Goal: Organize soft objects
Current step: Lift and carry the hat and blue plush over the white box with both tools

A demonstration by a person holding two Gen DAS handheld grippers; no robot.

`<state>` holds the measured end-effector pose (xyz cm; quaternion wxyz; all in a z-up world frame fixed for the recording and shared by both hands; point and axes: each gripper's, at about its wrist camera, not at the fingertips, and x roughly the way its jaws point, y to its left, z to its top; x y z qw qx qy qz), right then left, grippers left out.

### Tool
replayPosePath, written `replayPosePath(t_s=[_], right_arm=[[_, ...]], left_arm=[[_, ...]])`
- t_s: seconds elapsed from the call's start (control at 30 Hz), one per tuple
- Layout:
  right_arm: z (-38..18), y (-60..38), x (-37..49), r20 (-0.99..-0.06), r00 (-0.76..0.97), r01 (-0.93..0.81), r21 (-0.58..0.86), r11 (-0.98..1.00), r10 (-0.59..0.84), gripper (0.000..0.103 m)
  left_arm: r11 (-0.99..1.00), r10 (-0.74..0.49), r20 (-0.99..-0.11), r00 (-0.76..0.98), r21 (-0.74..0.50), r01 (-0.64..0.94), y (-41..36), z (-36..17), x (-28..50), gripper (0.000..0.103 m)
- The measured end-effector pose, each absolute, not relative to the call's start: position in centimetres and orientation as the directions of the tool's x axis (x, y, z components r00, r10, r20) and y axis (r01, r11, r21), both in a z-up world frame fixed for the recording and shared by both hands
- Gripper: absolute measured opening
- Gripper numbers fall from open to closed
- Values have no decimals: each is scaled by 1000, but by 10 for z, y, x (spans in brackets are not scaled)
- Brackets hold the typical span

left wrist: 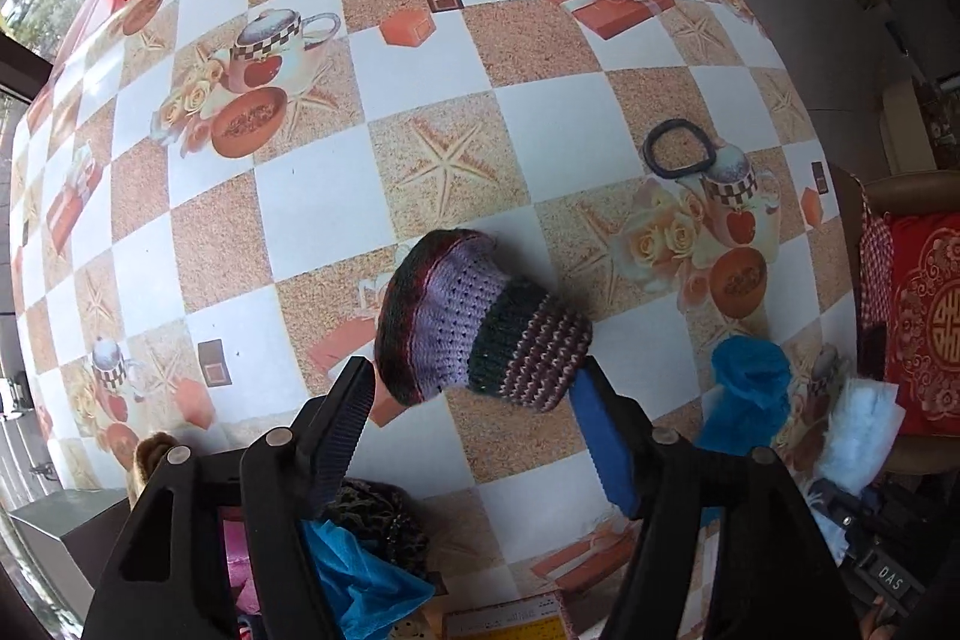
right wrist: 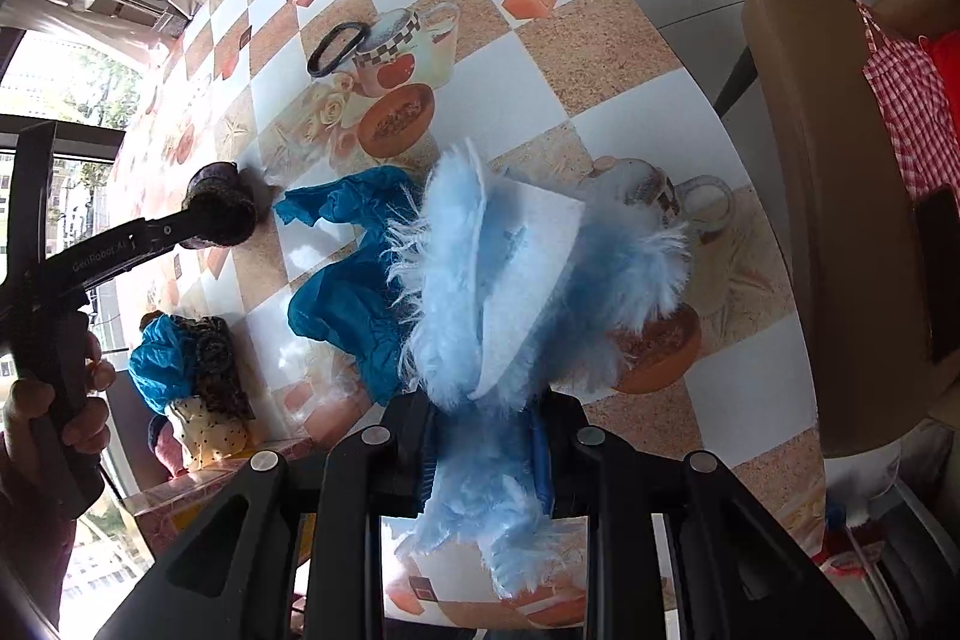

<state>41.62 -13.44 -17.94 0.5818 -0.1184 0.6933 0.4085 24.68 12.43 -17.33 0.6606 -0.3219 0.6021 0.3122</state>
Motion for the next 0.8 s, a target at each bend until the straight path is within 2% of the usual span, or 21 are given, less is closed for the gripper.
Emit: replayPosePath(t_s=[0.17, 0.3, 0.37, 0.4, 0.47, 0.6, 0.8], right_arm=[[-180, -134, 411, -895, -315, -637, 446, 629, 316, 26], [-180, -136, 409, -891, -324, -634, 454, 626, 318, 26], [-178, -137, 408, -892, -320, -637, 452, 624, 319, 26], [-177, -138, 407, -892, -318, -639, 451, 623, 320, 26], [-174, -140, 407, -893, -309, -644, 449, 619, 326, 26], [-168, -140, 407, -898, -287, -658, 438, 612, 334, 26], [-154, -145, 405, -898, -263, -663, 434, 610, 352, 26]], left_arm=[[589, 21, -999, 48, -26, -808, 144, -190, 259, 77], [611, 1, -1000, -10, 9, -791, 145, -216, 271, 77], [609, -35, -999, -14, -10, -793, 148, -226, 272, 62], [604, -24, -1000, -2, -13, -797, 148, -224, 271, 60], [616, -3, -1000, 19, -16, -788, 147, -216, 270, 50], [662, 55, -997, 51, -2, -749, 126, -182, 273, 48], [703, 75, -986, 150, -54, -709, 95, -127, 263, 48]])
